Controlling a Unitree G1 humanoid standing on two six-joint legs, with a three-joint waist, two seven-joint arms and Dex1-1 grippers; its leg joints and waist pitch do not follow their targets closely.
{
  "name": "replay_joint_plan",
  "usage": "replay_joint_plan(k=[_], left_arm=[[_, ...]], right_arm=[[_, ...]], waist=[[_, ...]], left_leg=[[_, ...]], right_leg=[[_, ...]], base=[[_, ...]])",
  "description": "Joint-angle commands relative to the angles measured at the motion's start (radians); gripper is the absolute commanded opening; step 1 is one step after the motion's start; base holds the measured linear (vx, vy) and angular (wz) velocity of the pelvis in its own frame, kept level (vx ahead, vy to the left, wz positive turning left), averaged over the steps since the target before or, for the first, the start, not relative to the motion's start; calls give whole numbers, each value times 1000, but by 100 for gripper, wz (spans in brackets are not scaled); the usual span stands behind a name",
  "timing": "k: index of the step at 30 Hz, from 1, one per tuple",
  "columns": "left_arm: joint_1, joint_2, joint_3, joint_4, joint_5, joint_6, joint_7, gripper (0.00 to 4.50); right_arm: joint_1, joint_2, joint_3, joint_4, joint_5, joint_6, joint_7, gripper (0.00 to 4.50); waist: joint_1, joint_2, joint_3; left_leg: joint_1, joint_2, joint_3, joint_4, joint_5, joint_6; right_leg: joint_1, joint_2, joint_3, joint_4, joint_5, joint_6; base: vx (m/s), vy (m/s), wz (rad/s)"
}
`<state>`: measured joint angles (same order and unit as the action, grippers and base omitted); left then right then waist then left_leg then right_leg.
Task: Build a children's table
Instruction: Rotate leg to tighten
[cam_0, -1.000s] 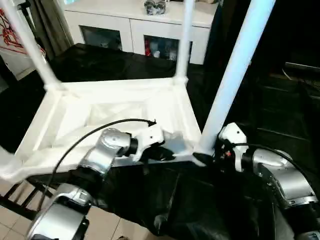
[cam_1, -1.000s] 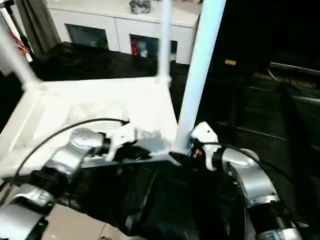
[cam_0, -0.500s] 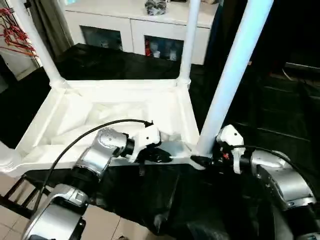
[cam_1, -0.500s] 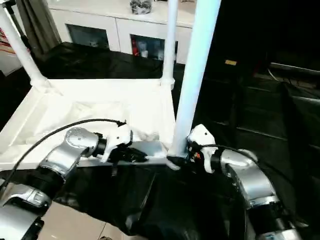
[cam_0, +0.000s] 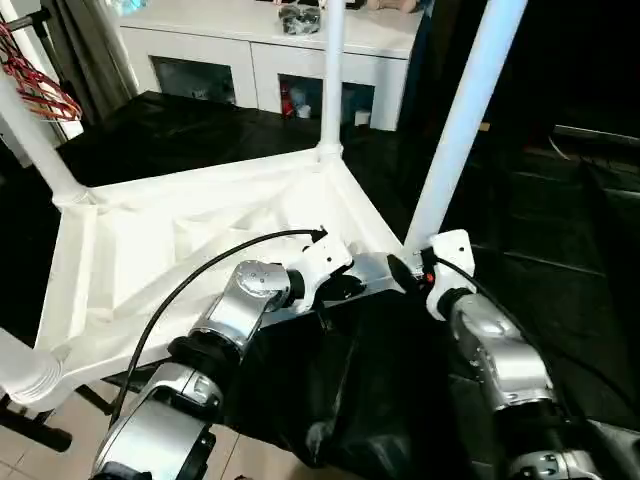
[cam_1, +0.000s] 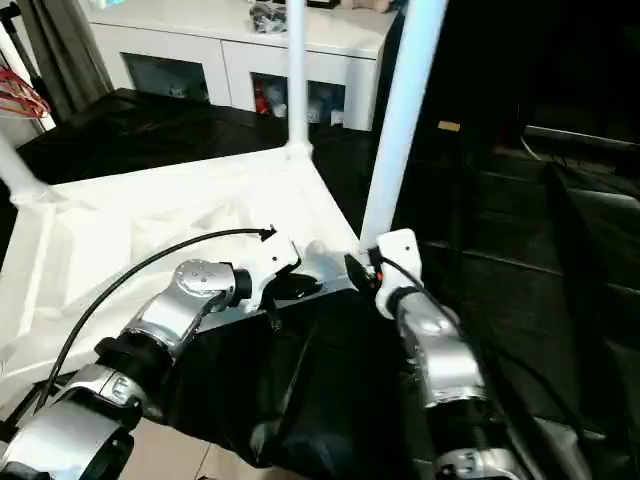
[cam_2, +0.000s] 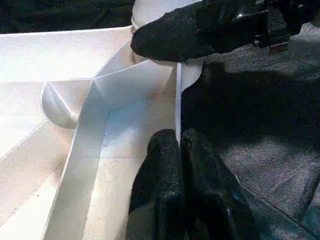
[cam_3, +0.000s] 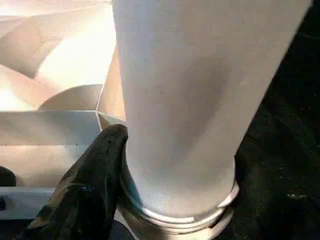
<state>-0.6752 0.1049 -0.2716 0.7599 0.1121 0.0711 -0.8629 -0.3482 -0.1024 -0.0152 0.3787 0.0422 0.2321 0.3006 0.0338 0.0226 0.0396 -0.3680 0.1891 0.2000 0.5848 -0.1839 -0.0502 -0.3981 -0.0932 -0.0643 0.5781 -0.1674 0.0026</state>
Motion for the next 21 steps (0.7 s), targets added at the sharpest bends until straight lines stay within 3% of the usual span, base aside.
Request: replay_joint_plan(k=[1, 6, 13, 16, 21], left_arm=[[-9, -48, -31, -33, -16, -13, -13, 0], [14, 0, -37, -71, -39, -51, -111, 0], [38, 75, -46, -105, -65, -91, -265, 0], [41, 111, -55, -119, -70, -97, -334, 0], [38, 151, -56, -127, -81, -98, -404, 0]], right_arm=[[-8, 49, 97, -9, 46, 21, 122, 342], [-11, -51, 120, -30, 48, 27, 249, 376], [9, -214, 158, -69, 61, 15, 518, 376], [20, -266, 173, -78, 68, -5, 612, 376], [31, -324, 193, -106, 103, 2, 730, 327]], waist=[[1, -10, -52], [2, -9, -55], [8, -9, -62], [15, -10, -59], [24, -9, -55]], left_leg=[[13, 37, -25, -80, -310, 21], [7, 39, -25, -78, -274, 34], [6, 40, -16, -63, -163, 97], [8, 43, -15, -64, -178, 98], [14, 48, -16, -70, -240, 67]], right_leg=[[33, -54, 37, -81, -361, -169], [42, -54, 38, -71, -282, -193], [48, -53, 37, -51, -116, -260], [48, -53, 35, -54, -155, -263], [43, -52, 37, -61, -250, -241]], base=[[0, 0, 0], [0, 0, 0], [0, 0, 0], [0, 0, 0], [0, 0, 0]])
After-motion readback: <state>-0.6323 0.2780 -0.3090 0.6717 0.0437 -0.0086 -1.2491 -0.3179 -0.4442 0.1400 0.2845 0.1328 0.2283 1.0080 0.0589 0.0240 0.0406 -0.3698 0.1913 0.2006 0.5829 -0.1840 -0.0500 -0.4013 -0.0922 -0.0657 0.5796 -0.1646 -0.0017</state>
